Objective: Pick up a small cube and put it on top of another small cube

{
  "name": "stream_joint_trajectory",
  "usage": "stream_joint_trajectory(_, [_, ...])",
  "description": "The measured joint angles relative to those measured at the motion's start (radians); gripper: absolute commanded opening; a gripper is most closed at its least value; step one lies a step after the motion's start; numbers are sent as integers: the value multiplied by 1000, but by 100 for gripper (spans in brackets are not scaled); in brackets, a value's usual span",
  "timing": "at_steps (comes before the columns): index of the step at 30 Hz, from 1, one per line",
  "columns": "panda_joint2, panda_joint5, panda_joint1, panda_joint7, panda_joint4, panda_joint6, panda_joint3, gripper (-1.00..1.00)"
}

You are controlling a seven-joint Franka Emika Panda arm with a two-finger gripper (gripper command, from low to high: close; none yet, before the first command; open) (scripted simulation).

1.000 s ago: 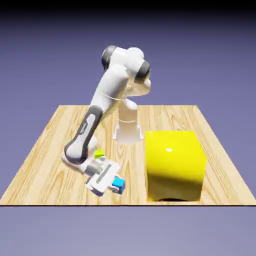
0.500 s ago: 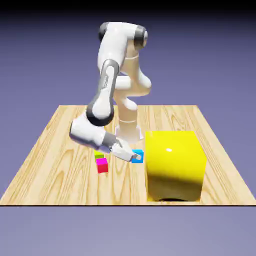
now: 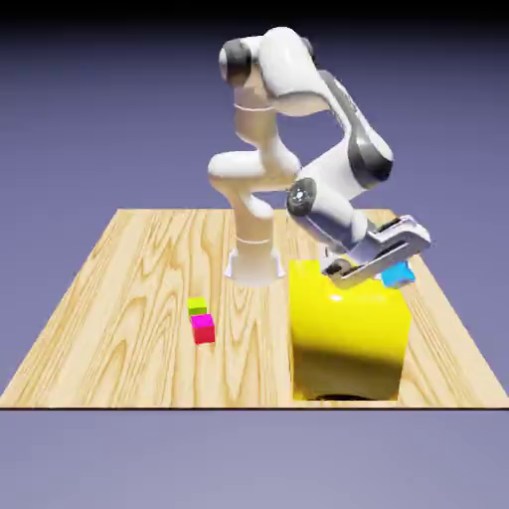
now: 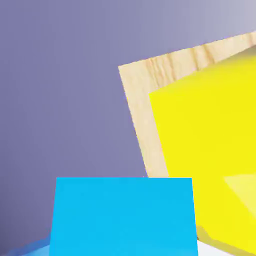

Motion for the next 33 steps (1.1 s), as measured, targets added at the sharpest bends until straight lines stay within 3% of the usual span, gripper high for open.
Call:
stream_joint_trajectory(7, [100, -6, 117, -238, 95, 144, 254, -100])
stream_joint_trajectory(17, [412, 120, 37, -595, -97, 306, 616, -100])
stream_joint_trajectory(33, [862, 419, -435, -896, -666, 299, 739, -100])
